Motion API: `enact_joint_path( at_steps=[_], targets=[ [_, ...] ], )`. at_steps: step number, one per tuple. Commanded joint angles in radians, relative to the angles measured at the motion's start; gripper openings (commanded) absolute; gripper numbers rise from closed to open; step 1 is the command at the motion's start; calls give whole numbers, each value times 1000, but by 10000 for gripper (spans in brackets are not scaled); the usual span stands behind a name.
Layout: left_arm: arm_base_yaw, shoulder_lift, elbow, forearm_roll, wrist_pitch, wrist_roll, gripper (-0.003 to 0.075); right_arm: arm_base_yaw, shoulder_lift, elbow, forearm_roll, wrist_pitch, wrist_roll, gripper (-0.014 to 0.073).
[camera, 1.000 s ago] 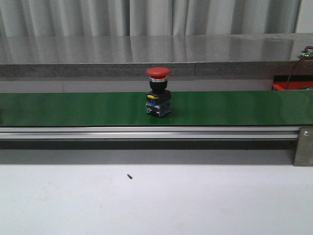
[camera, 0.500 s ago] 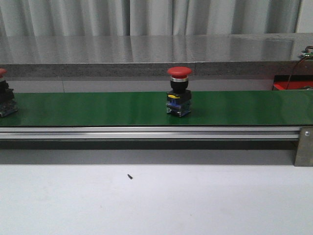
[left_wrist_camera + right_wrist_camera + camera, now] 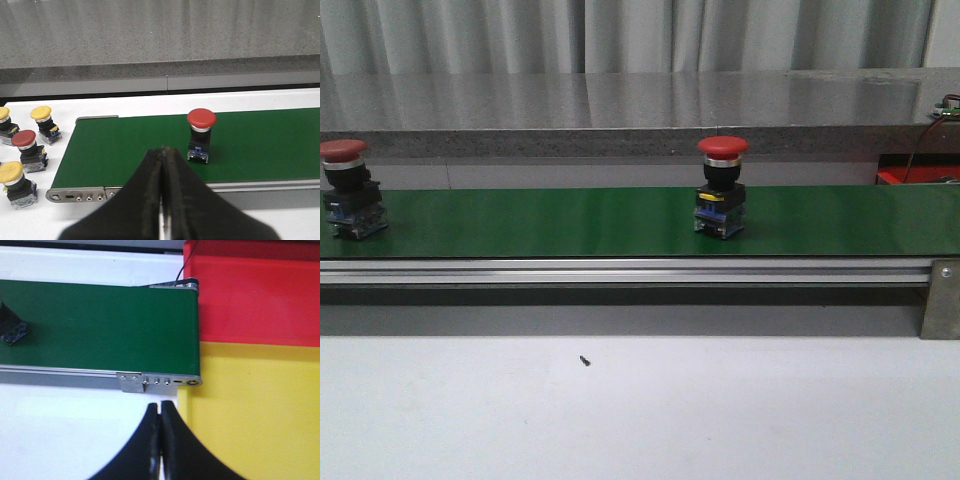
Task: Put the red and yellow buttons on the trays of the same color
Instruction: 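Grasp the first red button at the belt's far end with the right gripper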
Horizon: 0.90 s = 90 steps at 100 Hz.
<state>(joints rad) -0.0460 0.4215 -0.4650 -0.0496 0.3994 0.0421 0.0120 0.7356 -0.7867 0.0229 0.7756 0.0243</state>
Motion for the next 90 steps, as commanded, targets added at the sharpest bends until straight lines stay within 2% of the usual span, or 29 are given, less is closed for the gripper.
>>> enact_joint_path(
  at_steps=[1, 11, 20, 31, 40, 48, 64, 90],
  targets=[
    [-9, 4, -27, -3, -84, 2, -20, -7, 96, -74, 54, -37, -4, -96],
    [-9, 4, -27, -3, -84, 2, -20, -7, 181, -104, 67, -26, -8, -84],
    [-9, 4, -27, -3, -84, 2, -20, -7, 242, -128, 71, -2, -38, -7],
    [-9, 4, -27, -3, -84, 2, -19, -7, 296, -148, 103, 14, -97, 236],
    [-9, 4, -27, -3, -84, 2, -19, -7, 318, -151, 144, 1, -105, 501],
    [-9, 4, -27, -3, -84, 2, -20, -1, 334, -151, 169, -15, -133, 633],
    [-9, 4, -27, -3, -84, 2, -20, 39, 396, -180, 213, -24, -198, 615],
    [-9, 4, -27, -3, -82, 2, -19, 152, 583, -340, 211, -10, -199, 615]
  ],
)
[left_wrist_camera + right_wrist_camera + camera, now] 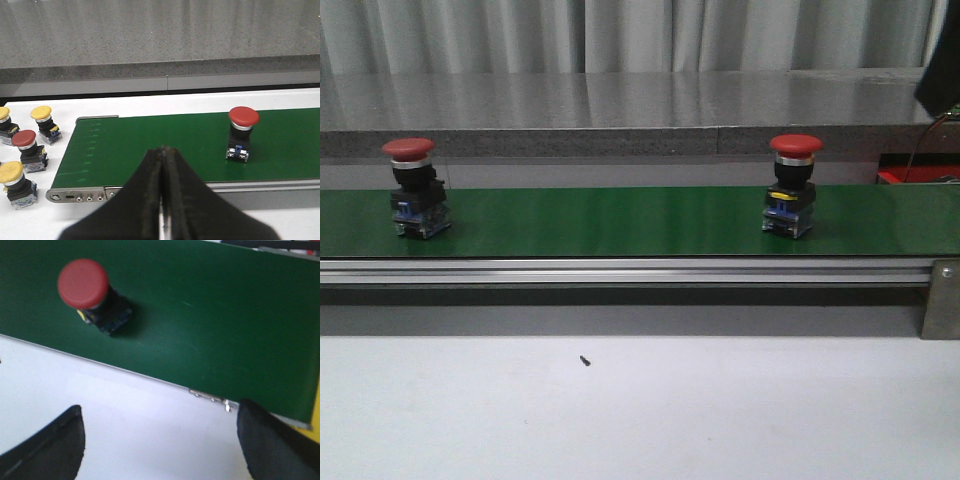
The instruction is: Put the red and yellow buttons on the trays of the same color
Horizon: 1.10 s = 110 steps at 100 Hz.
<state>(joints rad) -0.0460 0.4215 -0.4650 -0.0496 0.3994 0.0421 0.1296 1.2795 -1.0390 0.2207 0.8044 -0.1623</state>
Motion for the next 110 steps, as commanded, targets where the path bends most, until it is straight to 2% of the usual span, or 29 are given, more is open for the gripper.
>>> enact_joint_path(
  at_steps=[1, 18, 51, 59, 65, 75, 80, 95, 110],
  targets=[
    [-9, 4, -27, -3, -82, 2, -20, 41, 44, -93, 12, -39, -13, 615],
    [-9, 4, -27, -3, -77, 2, -20, 83, 172, -207, 2, -36, -13, 615],
    [-9, 4, -27, -5, -77, 2, -20, 83, 372, -336, -57, 15, -13, 609],
    [-9, 4, -27, -5, -77, 2, -20, 83, 401, -339, -68, 22, -12, 540],
    [-9, 4, -27, -5, -77, 2, -20, 83, 417, -339, -70, 35, -11, 447],
    [-9, 4, -27, -5, -77, 2, -20, 83, 424, -339, -70, 74, -2, 231],
    [-9, 4, -27, -5, -77, 2, -20, 81, 422, -344, -71, 92, -2, 164],
    [-9, 4, -27, -5, -77, 2, -20, 43, 416, -418, -79, 157, -2, 143],
    [-9, 4, -27, -5, -77, 2, -20, -66, 413, -524, -90, 220, -2, 143]
  ],
)
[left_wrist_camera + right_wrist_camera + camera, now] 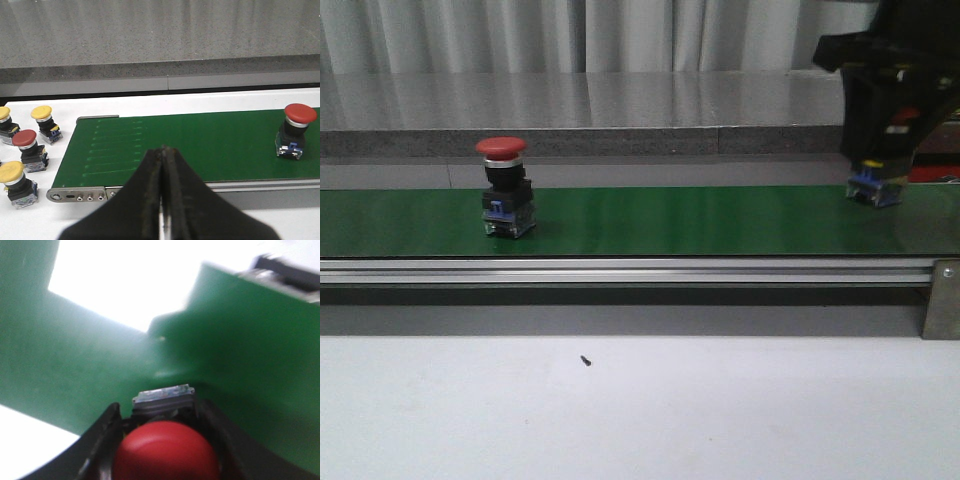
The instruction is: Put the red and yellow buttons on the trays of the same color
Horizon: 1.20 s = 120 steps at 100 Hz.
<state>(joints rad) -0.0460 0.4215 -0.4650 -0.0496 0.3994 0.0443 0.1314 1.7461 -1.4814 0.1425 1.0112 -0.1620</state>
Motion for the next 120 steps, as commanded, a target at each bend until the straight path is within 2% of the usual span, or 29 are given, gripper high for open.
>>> enact_joint_path(
  at_steps=[1, 24, 39, 76, 101, 109, 120],
  targets=[
    [-9, 4, -27, -5, -77, 0, -20, -75, -54, -86, -12, 15, -2, 143],
    [-9, 4, -27, -5, -77, 0, -20, -322, -20, -168, -12, -3, -5, 143],
    [-9, 4, -27, -5, -77, 0, -20, -404, 58, -214, -11, -10, -51, 143],
    [-9, 4, -27, -9, -77, 0, -20, -419, 288, -361, -7, -43, -51, 143],
    [-9, 4, -27, -9, -77, 0, -20, -418, 360, -385, -7, -43, -50, 150],
    [-9, 4, -27, -9, -77, 0, -20, -418, 364, -385, -7, -43, -50, 200],
    [-9, 4, -27, -9, -77, 0, -20, -418, 364, -385, -7, -42, -50, 349]
  ],
)
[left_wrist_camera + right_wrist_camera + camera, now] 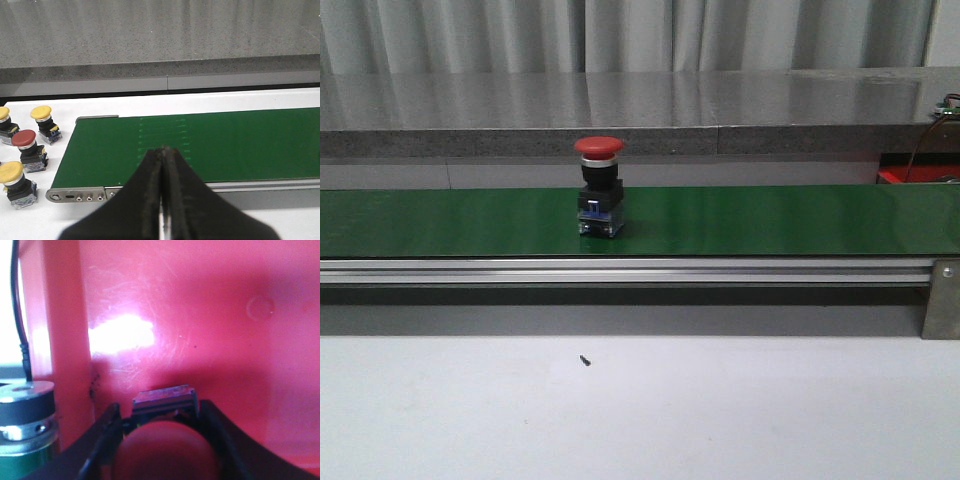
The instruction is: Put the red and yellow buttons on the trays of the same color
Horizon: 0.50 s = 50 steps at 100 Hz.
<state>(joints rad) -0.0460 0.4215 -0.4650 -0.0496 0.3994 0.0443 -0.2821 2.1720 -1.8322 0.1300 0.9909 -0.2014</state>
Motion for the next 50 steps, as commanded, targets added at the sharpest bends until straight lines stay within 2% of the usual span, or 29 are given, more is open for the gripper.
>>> enact_joint_path(
  at_steps=[1, 11, 15, 50],
  targets=[
    [-9, 4, -27, -9, -77, 0, -20, -5, -61, -34, 6, -22, -11, 370],
    [-9, 4, -27, -9, -77, 0, -20, -5, -61, -34, 6, -16, -11, 490],
    [-9, 4, -27, -9, -77, 0, -20, -5, -63, -34, 6, -15, -11, 507],
    [-9, 4, -27, -9, -77, 0, -20, 0, -169, -114, 6, 90, -19, 499]
  ],
)
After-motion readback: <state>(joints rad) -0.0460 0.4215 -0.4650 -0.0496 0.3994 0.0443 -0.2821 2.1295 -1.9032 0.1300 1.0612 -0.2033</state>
